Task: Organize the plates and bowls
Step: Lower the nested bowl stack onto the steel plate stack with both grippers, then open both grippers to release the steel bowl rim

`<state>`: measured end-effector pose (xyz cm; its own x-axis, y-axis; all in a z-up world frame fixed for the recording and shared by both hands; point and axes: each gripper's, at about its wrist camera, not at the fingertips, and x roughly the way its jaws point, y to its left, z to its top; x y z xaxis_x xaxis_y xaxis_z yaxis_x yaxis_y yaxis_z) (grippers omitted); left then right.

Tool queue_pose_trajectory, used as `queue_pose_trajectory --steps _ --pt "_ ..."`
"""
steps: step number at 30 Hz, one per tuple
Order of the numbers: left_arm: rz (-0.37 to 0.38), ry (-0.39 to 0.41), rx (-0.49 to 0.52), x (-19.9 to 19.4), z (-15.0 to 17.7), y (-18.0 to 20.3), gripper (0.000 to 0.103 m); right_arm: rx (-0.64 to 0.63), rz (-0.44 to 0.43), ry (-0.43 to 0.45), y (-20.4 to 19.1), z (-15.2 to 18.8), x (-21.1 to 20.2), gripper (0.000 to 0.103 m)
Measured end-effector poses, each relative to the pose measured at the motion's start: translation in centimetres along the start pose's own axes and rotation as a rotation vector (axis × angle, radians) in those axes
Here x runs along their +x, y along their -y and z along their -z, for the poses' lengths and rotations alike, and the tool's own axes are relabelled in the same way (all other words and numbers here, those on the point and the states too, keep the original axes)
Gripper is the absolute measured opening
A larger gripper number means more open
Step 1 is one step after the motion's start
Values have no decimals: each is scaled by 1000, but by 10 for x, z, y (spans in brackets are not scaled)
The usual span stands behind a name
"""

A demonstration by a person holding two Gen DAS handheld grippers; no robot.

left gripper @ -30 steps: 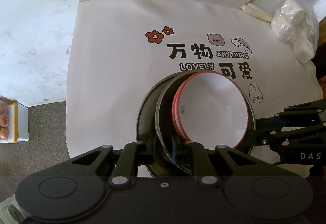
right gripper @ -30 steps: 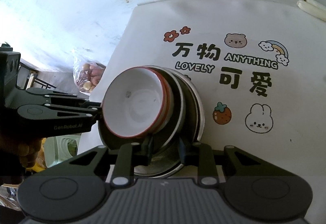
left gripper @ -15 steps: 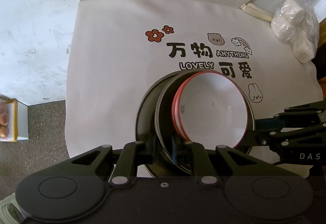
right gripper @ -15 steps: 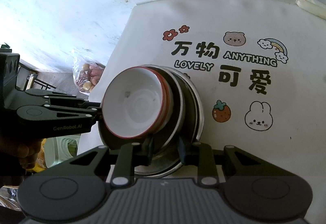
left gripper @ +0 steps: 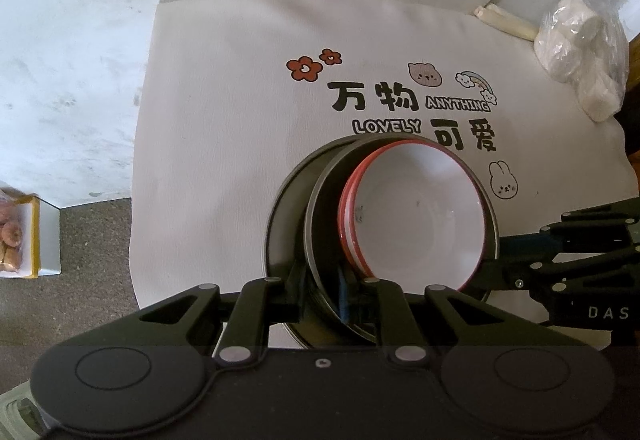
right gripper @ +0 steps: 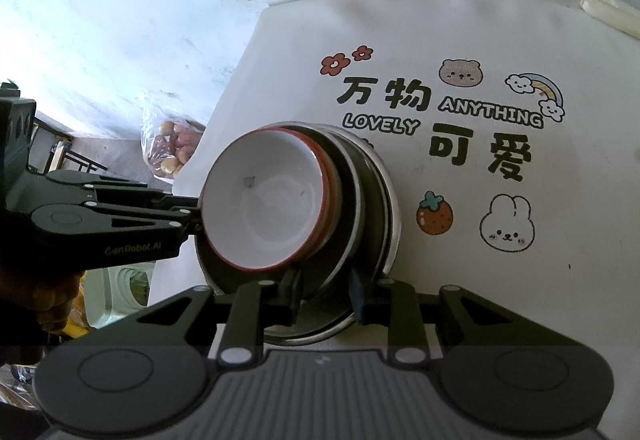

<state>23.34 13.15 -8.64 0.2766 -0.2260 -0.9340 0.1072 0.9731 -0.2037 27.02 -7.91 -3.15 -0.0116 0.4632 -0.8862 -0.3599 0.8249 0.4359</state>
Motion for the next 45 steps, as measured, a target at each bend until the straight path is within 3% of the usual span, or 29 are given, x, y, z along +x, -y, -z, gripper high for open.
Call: queue_pose_trajectory --steps 5,14,17,19,32,39,42,45 --pt "-24 5 -2 -2 1 -1 29 -2 4 1 -1 3 1 42" --pt "-48 24 -11 -7 4 0 36 -3 21 23 0 5 -9 53" --pt "-96 38 -6 -11 5 1 53 -2 25 37 0 5 -12 57" --pt "-105 55 -2 -13 6 0 57 -6 31 47 0 5 -14 58" --pt "-132 91 -12 -22 6 -5 74 -5 52 89 -4 8 -23 71" --pt "-138 103 -15 -24 6 -7 76 14 66 112 -3 11 -28 79" --pt "-165 108 -22 -26 7 -6 86 19 66 129 -2 11 -32 83" --pt "-168 124 -42 -30 9 -8 88 32 66 148 1 11 -37 85"
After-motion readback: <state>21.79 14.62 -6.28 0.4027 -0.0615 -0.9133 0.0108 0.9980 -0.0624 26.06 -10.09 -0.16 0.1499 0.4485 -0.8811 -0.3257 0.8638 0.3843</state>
